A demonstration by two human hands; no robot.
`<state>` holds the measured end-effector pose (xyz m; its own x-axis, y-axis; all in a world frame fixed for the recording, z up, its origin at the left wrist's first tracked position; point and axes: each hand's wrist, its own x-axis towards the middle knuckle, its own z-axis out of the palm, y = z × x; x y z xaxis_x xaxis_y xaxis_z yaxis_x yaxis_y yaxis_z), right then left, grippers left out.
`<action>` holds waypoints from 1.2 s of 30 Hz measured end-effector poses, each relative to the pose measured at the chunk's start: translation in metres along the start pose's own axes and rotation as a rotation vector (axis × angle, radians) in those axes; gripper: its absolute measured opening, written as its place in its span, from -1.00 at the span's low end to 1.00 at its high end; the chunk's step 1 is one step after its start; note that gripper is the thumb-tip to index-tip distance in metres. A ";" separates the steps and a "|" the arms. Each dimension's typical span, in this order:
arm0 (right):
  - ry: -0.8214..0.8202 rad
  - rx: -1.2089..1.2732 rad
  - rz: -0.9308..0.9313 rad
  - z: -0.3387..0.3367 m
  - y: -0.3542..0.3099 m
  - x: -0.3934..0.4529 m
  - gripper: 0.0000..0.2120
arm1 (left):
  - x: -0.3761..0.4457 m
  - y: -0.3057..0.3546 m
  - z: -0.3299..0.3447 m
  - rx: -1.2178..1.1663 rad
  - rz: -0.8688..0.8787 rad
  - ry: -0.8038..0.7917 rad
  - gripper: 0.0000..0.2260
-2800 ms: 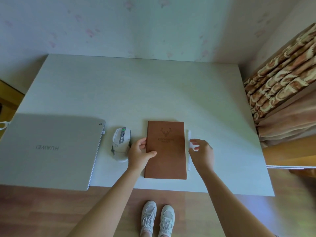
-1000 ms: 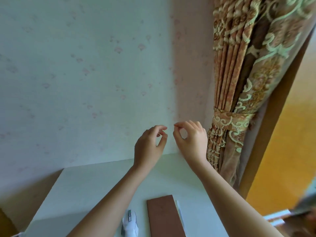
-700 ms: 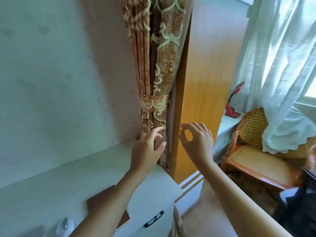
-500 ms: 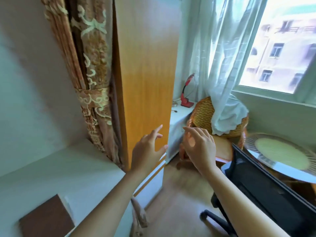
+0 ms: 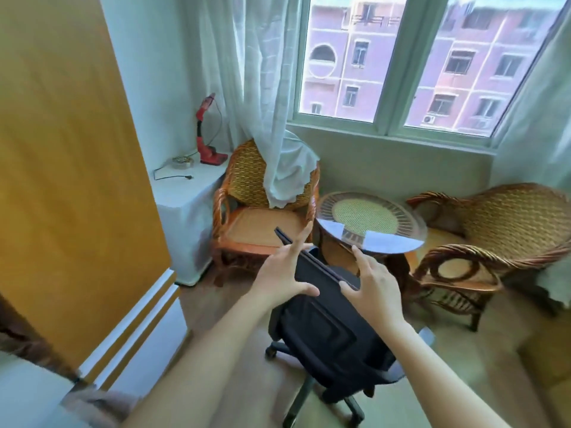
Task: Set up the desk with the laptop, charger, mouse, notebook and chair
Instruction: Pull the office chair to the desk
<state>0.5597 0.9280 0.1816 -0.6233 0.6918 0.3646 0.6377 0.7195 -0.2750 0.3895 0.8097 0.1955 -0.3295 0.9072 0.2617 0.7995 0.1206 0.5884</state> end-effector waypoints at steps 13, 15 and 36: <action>-0.216 -0.014 0.258 0.078 0.016 0.041 -0.27 | 0.120 -0.104 0.058 0.071 -0.126 -0.300 -0.01; -0.254 0.016 0.287 0.087 0.016 0.045 -0.28 | 0.122 -0.115 0.063 0.161 -0.076 -0.249 -0.18; -0.452 -0.054 -0.080 0.076 -0.007 -0.059 -0.56 | -0.033 -0.093 0.044 0.181 -0.190 -0.183 -0.73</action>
<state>0.5570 0.8869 0.0945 -0.7984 0.6005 -0.0447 0.5952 0.7756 -0.2103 0.3482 0.7864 0.0991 -0.3992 0.9168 0.0086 0.8141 0.3502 0.4632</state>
